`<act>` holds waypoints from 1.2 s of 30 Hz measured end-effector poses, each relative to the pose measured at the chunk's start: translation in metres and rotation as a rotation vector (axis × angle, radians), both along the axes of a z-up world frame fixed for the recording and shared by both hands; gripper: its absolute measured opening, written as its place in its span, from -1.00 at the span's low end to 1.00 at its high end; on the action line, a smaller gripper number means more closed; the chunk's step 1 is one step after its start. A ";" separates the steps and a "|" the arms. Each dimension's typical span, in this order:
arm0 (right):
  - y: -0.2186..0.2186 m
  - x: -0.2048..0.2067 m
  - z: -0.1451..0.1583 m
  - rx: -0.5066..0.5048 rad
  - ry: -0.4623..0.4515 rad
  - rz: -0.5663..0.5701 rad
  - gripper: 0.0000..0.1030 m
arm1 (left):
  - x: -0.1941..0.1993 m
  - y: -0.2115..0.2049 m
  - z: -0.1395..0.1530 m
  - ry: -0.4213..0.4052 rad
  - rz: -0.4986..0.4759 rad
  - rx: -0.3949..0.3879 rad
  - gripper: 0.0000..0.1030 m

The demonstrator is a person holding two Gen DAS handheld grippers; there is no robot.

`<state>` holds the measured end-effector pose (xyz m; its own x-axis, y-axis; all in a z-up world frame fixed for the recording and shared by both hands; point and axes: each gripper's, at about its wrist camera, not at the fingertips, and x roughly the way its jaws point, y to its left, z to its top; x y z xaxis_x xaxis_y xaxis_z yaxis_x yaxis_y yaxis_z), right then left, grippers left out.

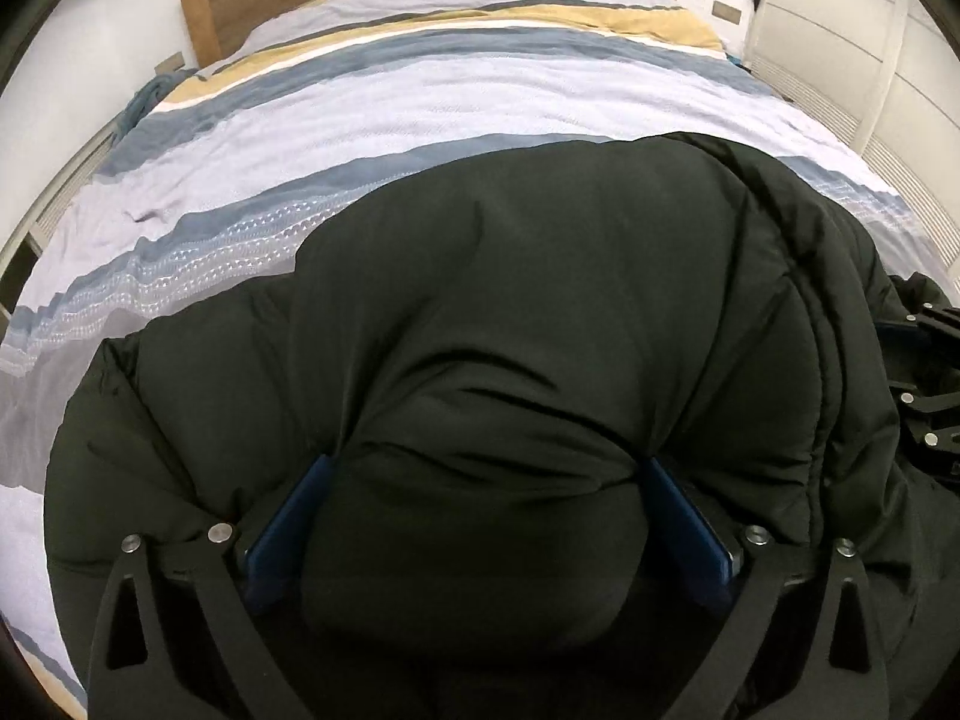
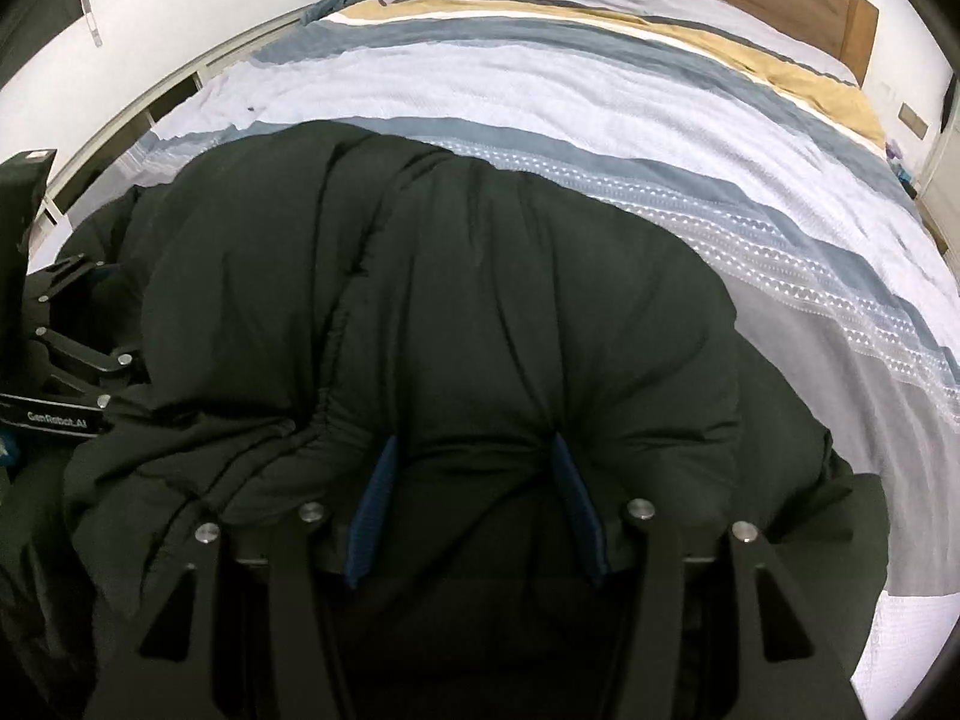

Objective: Fold large clothes

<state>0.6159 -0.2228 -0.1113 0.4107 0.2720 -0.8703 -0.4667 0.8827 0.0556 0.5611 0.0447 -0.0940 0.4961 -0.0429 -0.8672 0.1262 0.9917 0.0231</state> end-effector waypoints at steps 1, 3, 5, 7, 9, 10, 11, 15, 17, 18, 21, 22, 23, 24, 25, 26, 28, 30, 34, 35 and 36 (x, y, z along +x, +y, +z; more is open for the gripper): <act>0.002 0.000 0.001 -0.010 0.001 -0.001 0.02 | 0.000 0.000 0.000 0.001 0.000 0.001 0.96; 0.006 0.001 0.006 -0.028 0.005 -0.006 0.02 | 0.001 -0.001 0.001 0.008 0.002 0.001 0.96; 0.007 -0.002 0.014 -0.031 0.010 -0.021 0.02 | 0.001 0.000 0.006 0.009 0.009 0.000 0.96; 0.007 -0.006 0.021 -0.023 0.011 -0.031 0.01 | -0.001 -0.002 0.014 0.006 0.013 0.010 0.96; 0.005 -0.013 0.028 -0.009 0.012 -0.036 0.01 | -0.006 -0.005 0.019 0.004 0.014 0.016 0.96; 0.004 -0.016 0.031 -0.003 0.012 -0.038 0.01 | -0.010 -0.007 0.024 0.003 0.014 0.015 0.95; 0.003 -0.020 0.034 0.003 0.012 -0.041 0.01 | -0.013 -0.006 0.025 0.001 0.012 0.012 0.95; -0.005 -0.031 0.035 0.012 0.023 -0.059 0.01 | -0.021 -0.015 0.028 0.012 -0.003 0.025 0.95; -0.010 -0.032 0.033 0.026 0.042 -0.081 0.01 | -0.024 -0.018 0.027 0.022 -0.003 0.034 0.96; -0.011 -0.033 0.033 0.028 0.045 -0.087 0.01 | -0.026 -0.019 0.028 0.026 -0.002 0.036 0.95; -0.011 -0.039 0.038 0.021 0.043 -0.089 0.01 | -0.031 -0.022 0.034 0.033 0.005 0.045 0.95; -0.012 -0.043 0.040 0.022 0.043 -0.089 0.01 | -0.033 -0.023 0.036 0.033 0.006 0.049 0.95; -0.014 -0.046 0.042 0.026 0.045 -0.092 0.01 | -0.036 -0.025 0.039 0.033 0.007 0.053 0.95; -0.016 -0.048 0.044 0.031 0.048 -0.096 0.01 | -0.039 -0.026 0.043 0.033 0.007 0.055 0.95; -0.019 -0.051 0.047 0.036 0.052 -0.103 0.01 | -0.041 -0.026 0.045 0.032 0.008 0.055 0.96; -0.021 -0.055 0.050 0.042 0.054 -0.109 0.01 | -0.045 -0.027 0.048 0.030 0.009 0.055 0.95; -0.026 -0.061 0.056 0.049 0.053 -0.118 0.01 | -0.053 -0.030 0.057 0.021 0.010 0.059 0.95; -0.030 -0.071 0.064 0.053 0.048 -0.125 0.01 | -0.062 -0.033 0.065 0.005 0.007 0.071 0.95; -0.040 -0.089 0.077 0.062 0.048 -0.145 0.01 | -0.076 -0.036 0.081 -0.021 0.005 0.055 0.94; -0.044 -0.096 0.080 0.067 0.050 -0.155 0.01 | -0.080 -0.036 0.085 -0.025 0.004 0.052 0.93; -0.047 -0.100 0.082 0.071 0.052 -0.162 0.01 | -0.084 -0.036 0.089 -0.028 0.002 0.046 0.93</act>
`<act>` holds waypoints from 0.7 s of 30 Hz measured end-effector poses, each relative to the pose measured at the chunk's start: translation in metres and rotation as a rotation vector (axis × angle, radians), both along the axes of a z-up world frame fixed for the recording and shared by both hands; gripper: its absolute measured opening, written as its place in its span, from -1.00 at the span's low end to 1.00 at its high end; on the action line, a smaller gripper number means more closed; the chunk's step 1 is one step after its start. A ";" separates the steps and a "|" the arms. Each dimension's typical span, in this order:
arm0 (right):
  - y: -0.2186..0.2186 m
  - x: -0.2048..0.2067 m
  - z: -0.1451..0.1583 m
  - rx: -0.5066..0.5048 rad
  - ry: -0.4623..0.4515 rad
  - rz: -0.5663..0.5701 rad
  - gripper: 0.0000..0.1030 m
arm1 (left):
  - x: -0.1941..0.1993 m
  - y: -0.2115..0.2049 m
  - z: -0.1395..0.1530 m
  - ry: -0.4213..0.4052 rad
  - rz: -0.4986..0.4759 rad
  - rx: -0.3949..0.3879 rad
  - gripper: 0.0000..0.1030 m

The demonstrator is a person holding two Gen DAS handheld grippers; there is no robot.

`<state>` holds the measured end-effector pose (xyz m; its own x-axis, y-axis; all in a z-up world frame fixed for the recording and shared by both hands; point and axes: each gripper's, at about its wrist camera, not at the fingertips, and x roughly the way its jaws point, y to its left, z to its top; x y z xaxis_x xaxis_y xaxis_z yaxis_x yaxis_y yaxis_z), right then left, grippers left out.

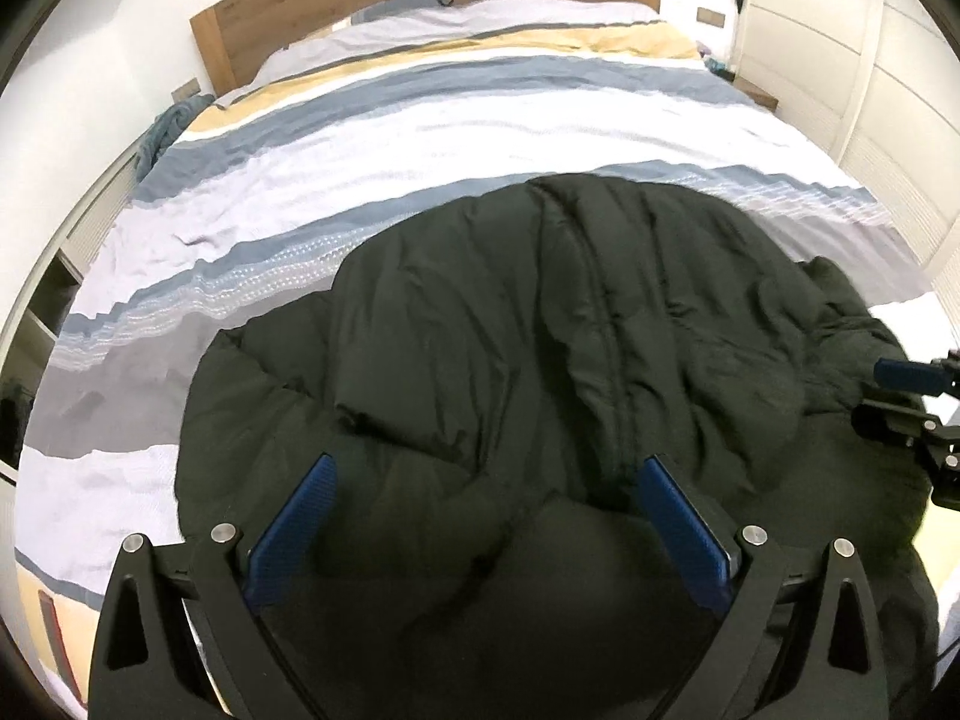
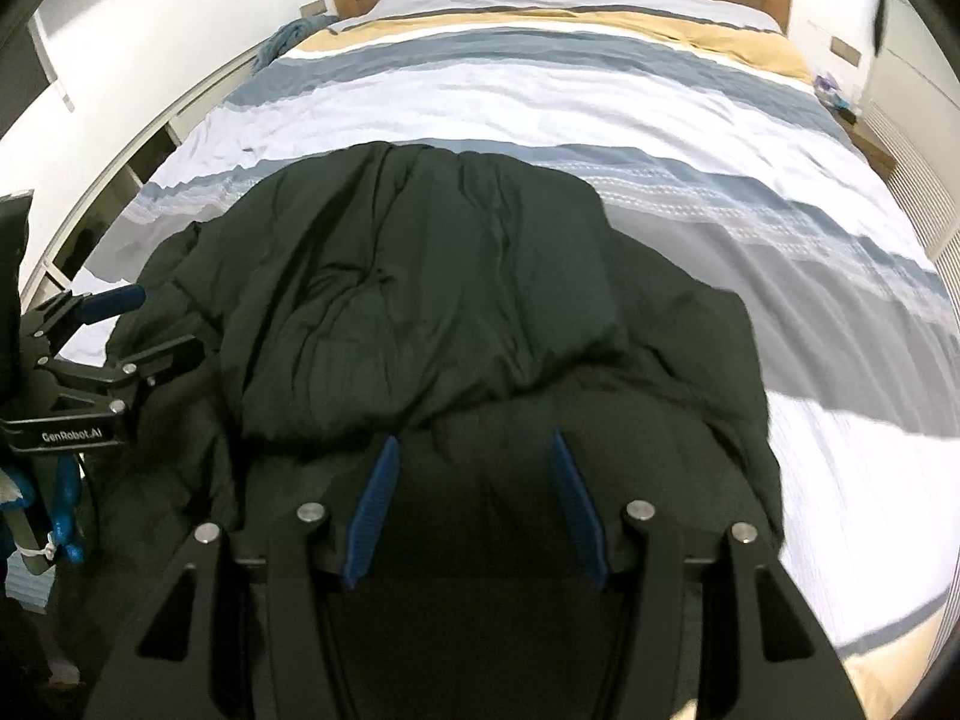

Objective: Fold large clothes

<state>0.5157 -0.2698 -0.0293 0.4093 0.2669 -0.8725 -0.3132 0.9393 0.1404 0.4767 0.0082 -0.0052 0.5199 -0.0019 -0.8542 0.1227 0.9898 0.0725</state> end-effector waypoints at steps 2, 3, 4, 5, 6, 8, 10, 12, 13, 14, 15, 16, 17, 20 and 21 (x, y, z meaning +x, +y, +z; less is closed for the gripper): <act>-0.006 -0.011 0.005 0.004 0.005 -0.011 0.01 | -0.008 0.000 0.007 0.002 -0.010 -0.022 0.93; -0.009 -0.018 0.008 0.000 0.007 -0.015 0.01 | -0.013 0.002 0.010 0.006 -0.018 -0.039 0.93; -0.013 -0.024 0.011 -0.004 0.009 -0.017 0.01 | -0.017 0.003 0.013 0.013 -0.020 -0.047 0.93; -0.016 -0.029 0.014 -0.007 0.011 -0.018 0.01 | -0.023 0.008 0.015 0.026 -0.019 -0.058 0.93; -0.021 -0.034 0.017 -0.012 0.012 -0.019 0.01 | -0.028 0.014 0.017 0.038 -0.012 -0.067 0.93; -0.032 -0.048 0.027 -0.024 0.011 -0.024 0.04 | -0.039 0.029 0.021 0.060 0.007 -0.090 0.93; -0.044 -0.061 0.034 -0.030 0.013 -0.032 0.11 | -0.051 0.046 0.026 0.071 0.024 -0.101 0.95; -0.056 -0.074 0.041 -0.027 0.022 -0.044 0.17 | -0.067 0.065 0.032 0.077 0.036 -0.106 0.96; -0.062 -0.080 0.044 -0.024 0.027 -0.051 0.20 | -0.074 0.073 0.035 0.085 0.037 -0.116 0.97; -0.067 -0.087 0.047 -0.023 0.032 -0.057 0.21 | -0.080 0.079 0.036 0.093 0.037 -0.124 0.98; -0.073 -0.095 0.049 -0.026 0.038 -0.061 0.23 | -0.088 0.087 0.038 0.102 0.037 -0.132 0.98; -0.077 -0.102 0.051 -0.029 0.045 -0.064 0.25 | -0.094 0.096 0.040 0.110 0.039 -0.136 0.98; -0.085 -0.113 0.051 -0.028 0.060 -0.071 0.27 | -0.102 0.105 0.040 0.121 0.044 -0.140 0.98; -0.100 -0.135 0.046 -0.018 0.118 -0.100 0.28 | -0.122 0.131 0.036 0.162 0.071 -0.152 0.98; -0.105 -0.142 0.042 -0.016 0.138 -0.108 0.28 | -0.129 0.140 0.033 0.179 0.089 -0.162 0.98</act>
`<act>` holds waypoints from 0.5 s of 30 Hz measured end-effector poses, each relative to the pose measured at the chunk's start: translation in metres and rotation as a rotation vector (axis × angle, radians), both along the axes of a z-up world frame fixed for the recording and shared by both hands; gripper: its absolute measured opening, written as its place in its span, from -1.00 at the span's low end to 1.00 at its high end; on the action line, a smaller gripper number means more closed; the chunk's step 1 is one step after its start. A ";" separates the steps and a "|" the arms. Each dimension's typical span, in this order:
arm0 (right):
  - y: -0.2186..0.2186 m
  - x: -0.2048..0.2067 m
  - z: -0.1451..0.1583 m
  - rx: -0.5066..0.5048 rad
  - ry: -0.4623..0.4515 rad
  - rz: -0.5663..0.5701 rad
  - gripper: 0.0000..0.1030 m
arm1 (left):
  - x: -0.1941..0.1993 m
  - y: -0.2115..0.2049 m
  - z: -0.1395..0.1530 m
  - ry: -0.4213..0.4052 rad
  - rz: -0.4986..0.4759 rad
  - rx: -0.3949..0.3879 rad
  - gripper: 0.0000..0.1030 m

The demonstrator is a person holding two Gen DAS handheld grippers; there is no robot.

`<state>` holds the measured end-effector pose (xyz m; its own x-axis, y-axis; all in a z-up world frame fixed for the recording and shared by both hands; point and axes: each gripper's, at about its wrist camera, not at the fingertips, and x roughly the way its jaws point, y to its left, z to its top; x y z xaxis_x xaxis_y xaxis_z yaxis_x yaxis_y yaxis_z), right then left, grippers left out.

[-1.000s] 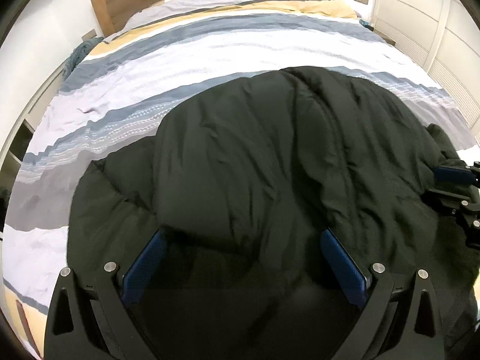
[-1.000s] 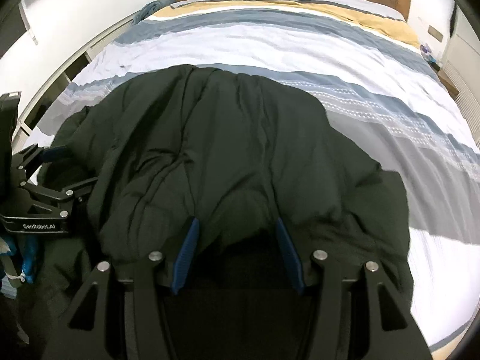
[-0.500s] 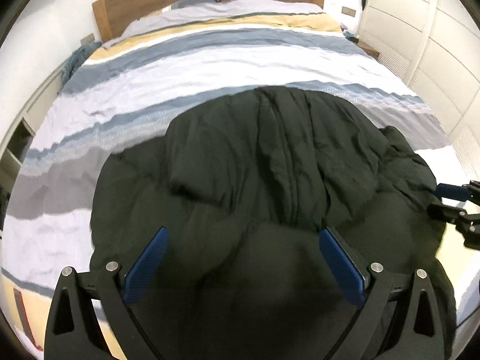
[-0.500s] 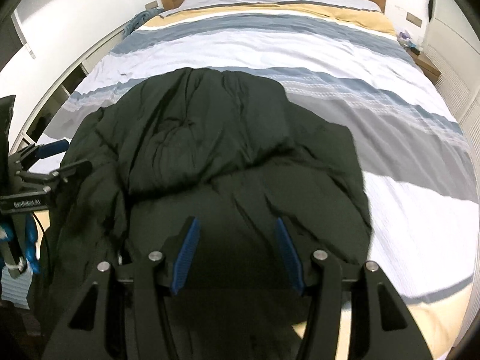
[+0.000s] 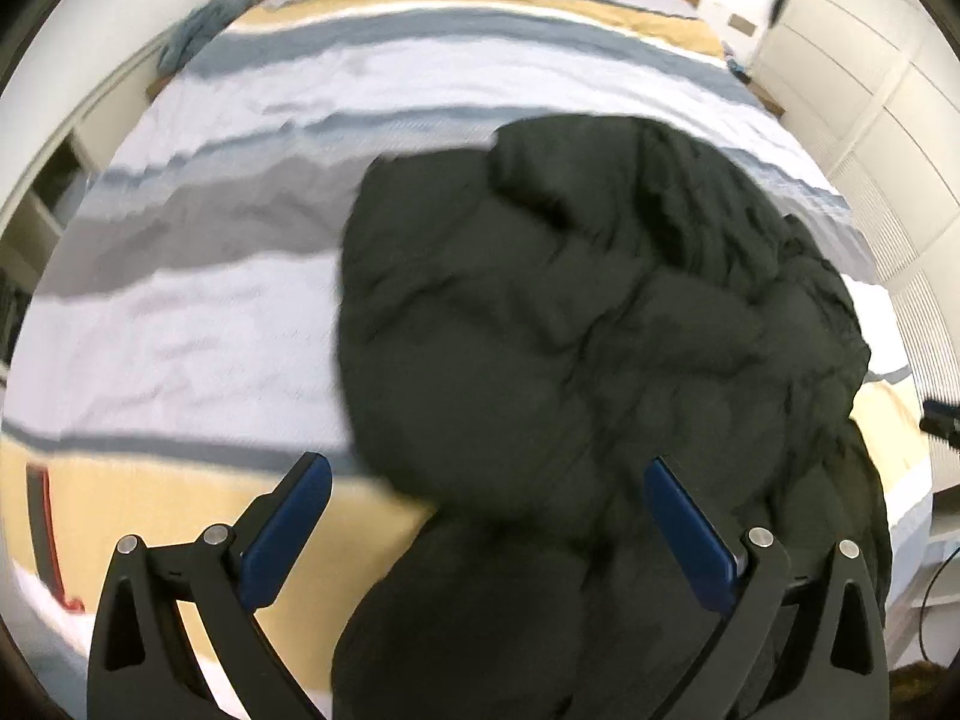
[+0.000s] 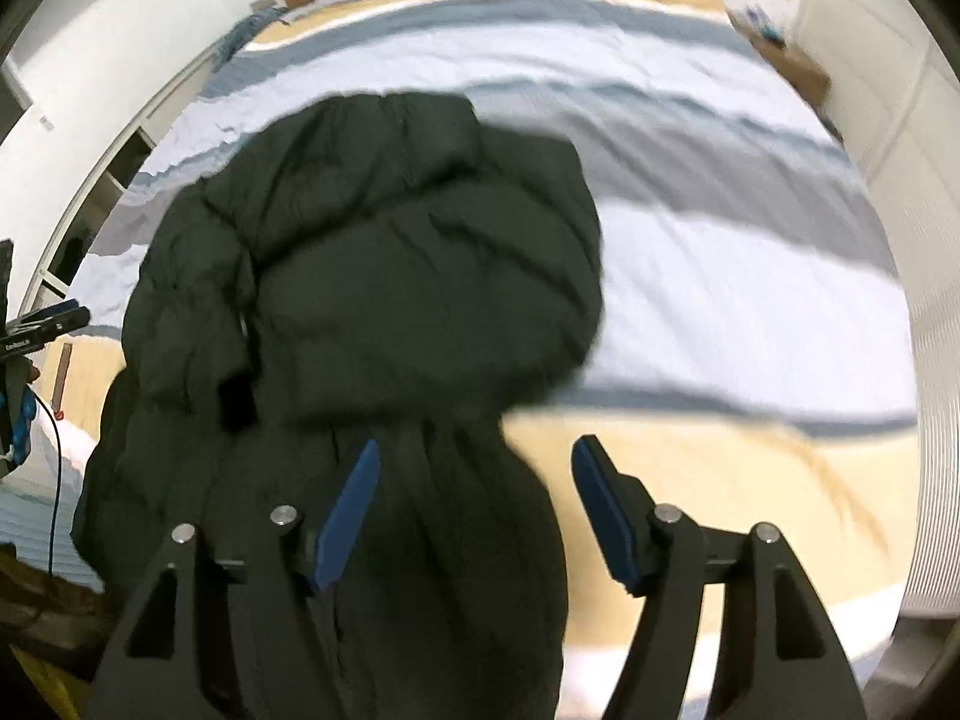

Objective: Fold large clothes

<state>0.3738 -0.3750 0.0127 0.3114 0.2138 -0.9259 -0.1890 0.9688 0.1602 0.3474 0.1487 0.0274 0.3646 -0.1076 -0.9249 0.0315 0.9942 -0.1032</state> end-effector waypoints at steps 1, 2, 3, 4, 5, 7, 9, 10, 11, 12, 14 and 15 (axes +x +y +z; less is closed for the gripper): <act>-0.005 -0.009 -0.004 0.001 0.023 -0.007 0.29 | -0.008 0.008 -0.003 0.014 0.017 -0.007 0.98; -0.009 -0.019 -0.009 -0.002 0.048 -0.012 0.29 | -0.013 0.017 -0.005 0.024 0.030 -0.013 0.98; -0.014 -0.030 -0.015 -0.002 0.076 -0.019 0.29 | -0.020 0.024 -0.008 0.036 0.046 -0.017 0.98; -0.019 -0.039 -0.020 0.003 0.102 -0.027 0.29 | -0.027 0.031 -0.012 0.049 0.061 -0.022 0.98; -0.024 -0.052 -0.028 0.011 0.137 -0.038 0.29 | -0.033 0.038 -0.015 0.060 0.075 -0.030 0.98; -0.030 -0.071 -0.039 0.016 0.184 -0.060 0.29 | -0.044 0.047 -0.022 0.080 0.100 -0.039 0.98; -0.036 -0.087 -0.051 0.028 0.227 -0.088 0.29 | -0.061 0.058 -0.032 0.107 0.123 -0.046 0.98; -0.040 -0.095 -0.058 0.040 0.249 -0.105 0.29 | -0.071 0.063 -0.038 0.127 0.137 -0.054 0.98; -0.041 -0.100 -0.063 0.047 0.265 -0.116 0.30 | -0.079 0.068 -0.042 0.144 0.150 -0.059 0.98; -0.043 -0.106 -0.069 0.050 0.285 -0.128 0.30 | -0.088 0.072 -0.048 0.164 0.163 -0.061 0.98; -0.045 -0.116 -0.081 0.053 0.318 -0.143 0.30 | -0.106 0.082 -0.059 0.204 0.194 -0.066 0.98; -0.045 -0.120 -0.086 0.057 0.336 -0.149 0.30 | -0.114 0.087 -0.065 0.221 0.209 -0.072 0.98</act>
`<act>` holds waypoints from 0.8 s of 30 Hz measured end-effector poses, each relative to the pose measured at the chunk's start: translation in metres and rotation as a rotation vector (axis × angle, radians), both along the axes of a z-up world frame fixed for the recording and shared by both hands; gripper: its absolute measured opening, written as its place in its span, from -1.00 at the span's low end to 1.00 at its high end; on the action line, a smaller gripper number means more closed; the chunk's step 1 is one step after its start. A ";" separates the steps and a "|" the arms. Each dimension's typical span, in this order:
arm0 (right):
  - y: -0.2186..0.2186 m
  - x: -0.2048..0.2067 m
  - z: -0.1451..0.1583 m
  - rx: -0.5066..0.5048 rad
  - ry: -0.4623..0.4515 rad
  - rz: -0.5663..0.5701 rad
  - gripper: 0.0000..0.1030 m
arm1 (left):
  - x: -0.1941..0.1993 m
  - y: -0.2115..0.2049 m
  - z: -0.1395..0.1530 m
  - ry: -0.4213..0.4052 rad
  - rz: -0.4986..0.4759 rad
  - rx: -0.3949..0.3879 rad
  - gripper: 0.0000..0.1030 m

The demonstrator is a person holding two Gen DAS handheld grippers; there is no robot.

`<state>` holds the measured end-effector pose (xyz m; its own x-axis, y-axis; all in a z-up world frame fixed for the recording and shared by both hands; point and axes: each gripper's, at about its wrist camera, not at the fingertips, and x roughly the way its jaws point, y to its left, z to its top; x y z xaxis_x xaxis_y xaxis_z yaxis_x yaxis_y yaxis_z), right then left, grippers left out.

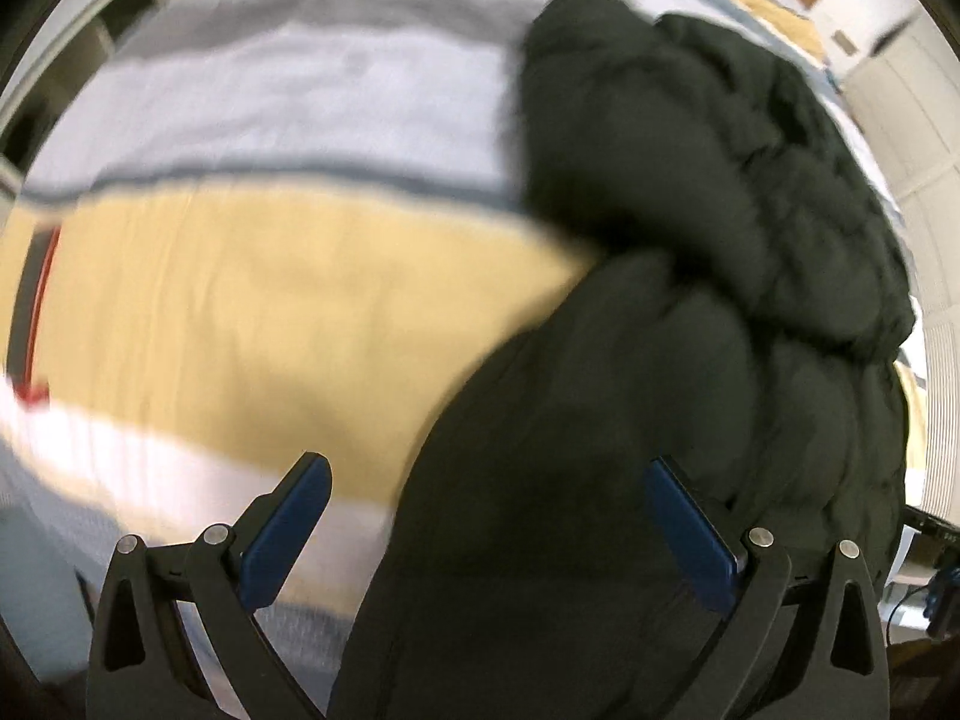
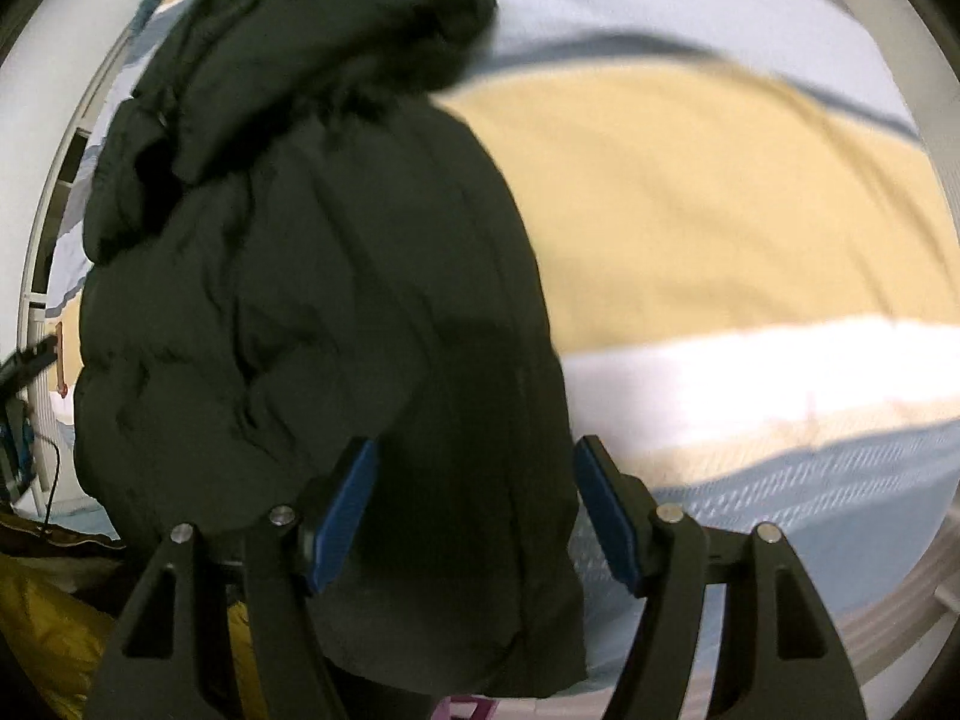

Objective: Fold large clothes

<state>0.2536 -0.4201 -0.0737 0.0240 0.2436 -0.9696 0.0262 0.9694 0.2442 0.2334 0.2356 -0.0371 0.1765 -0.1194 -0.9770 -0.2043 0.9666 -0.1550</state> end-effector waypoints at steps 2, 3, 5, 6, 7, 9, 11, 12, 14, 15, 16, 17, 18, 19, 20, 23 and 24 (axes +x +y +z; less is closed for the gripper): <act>-0.001 -0.007 -0.010 0.006 0.029 -0.011 0.30 | -0.017 0.013 -0.012 0.040 0.037 -0.005 0.98; -0.001 -0.008 -0.013 0.006 0.037 -0.016 0.30 | -0.026 0.019 -0.018 0.059 0.053 -0.008 0.98; -0.002 -0.013 -0.020 0.022 0.053 -0.036 0.30 | -0.041 0.031 -0.031 0.094 0.091 -0.043 0.98; -0.002 -0.014 -0.023 0.031 0.060 -0.047 0.30 | -0.046 0.034 -0.035 0.104 0.102 -0.062 0.98; -0.003 -0.016 -0.025 0.038 0.066 -0.056 0.30 | -0.050 0.037 -0.039 0.112 0.109 -0.082 0.98; -0.005 -0.019 -0.029 0.055 0.075 -0.072 0.30 | -0.058 0.038 -0.048 0.132 0.112 -0.122 0.98; -0.008 -0.022 -0.034 0.076 0.086 -0.089 0.30 | -0.064 0.037 -0.058 0.158 0.101 -0.151 0.98; -0.011 -0.024 -0.037 0.077 0.092 -0.094 0.31 | -0.065 0.037 -0.062 0.167 0.095 -0.165 0.98; -0.016 -0.030 -0.042 0.088 0.104 -0.111 0.37 | -0.070 0.038 -0.073 0.196 0.098 -0.218 0.98; -0.019 -0.033 -0.044 0.100 0.111 -0.123 0.38 | -0.071 0.037 -0.077 0.204 0.100 -0.230 0.98; -0.023 -0.037 -0.048 0.118 0.121 -0.140 0.39 | -0.073 0.036 -0.079 0.208 0.095 -0.241 0.99; -0.027 -0.043 -0.052 0.139 0.129 -0.155 0.40 | -0.073 0.034 -0.081 0.214 0.087 -0.250 0.99; -0.031 -0.046 -0.055 0.156 0.136 -0.166 0.41 | -0.075 0.033 -0.082 0.218 0.081 -0.257 0.99; -0.033 -0.051 -0.059 0.181 0.148 -0.177 0.41 | -0.076 0.030 -0.082 0.223 0.073 -0.271 0.99; -0.035 -0.054 -0.062 0.201 0.160 -0.186 0.41 | -0.081 0.028 -0.082 0.229 0.068 -0.283 0.99; -0.035 -0.065 -0.069 0.251 0.187 -0.205 0.41 | -0.092 0.016 -0.081 0.259 0.045 -0.322 0.99; -0.035 -0.069 -0.069 0.264 0.191 -0.205 0.41 | -0.095 0.012 -0.081 0.265 0.038 -0.327 0.99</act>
